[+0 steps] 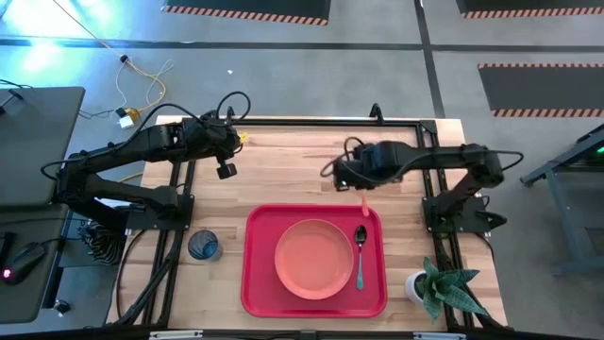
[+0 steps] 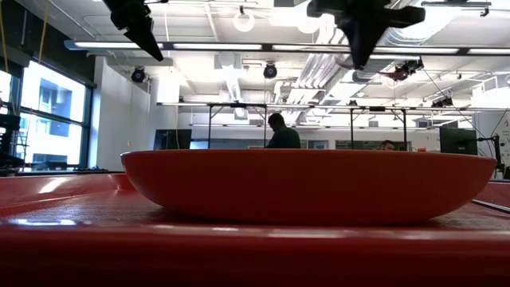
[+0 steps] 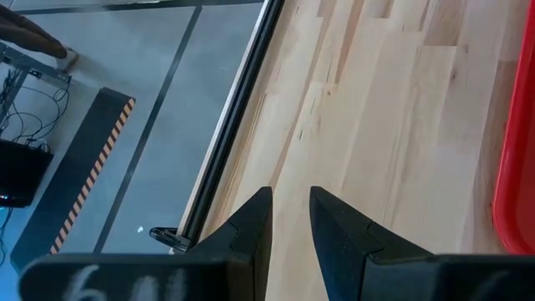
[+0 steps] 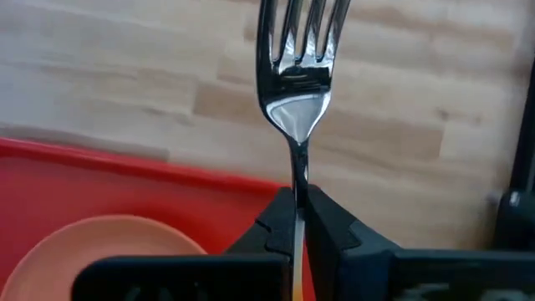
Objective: Pick and place plate/cup/fork/spoon on tray
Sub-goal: Put the orange fork on the red tray to the right of the blue spoon
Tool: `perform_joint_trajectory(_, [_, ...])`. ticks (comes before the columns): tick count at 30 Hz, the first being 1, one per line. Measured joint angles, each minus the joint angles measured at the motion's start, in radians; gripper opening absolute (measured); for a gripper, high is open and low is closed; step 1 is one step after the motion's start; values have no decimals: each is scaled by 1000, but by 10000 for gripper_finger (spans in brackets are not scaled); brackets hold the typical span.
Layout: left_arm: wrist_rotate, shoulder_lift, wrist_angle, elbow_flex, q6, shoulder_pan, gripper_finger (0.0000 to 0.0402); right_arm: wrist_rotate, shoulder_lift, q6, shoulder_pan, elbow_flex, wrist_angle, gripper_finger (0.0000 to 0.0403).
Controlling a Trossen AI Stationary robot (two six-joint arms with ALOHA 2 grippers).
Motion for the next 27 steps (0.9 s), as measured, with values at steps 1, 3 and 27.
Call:
perform_joint_trajectory(1, [0,0,0,0,0,0,74,-12,-17,33,12,-30,9,0])
perform_joint_trajectory(3, [0,0,0,0,0,0,74,-39,-42,100,36,-86,20,0])
perform_joint_trajectory(27, [0,0,3,0,1,0,74,-209,-78,608,350,-373,267,0])
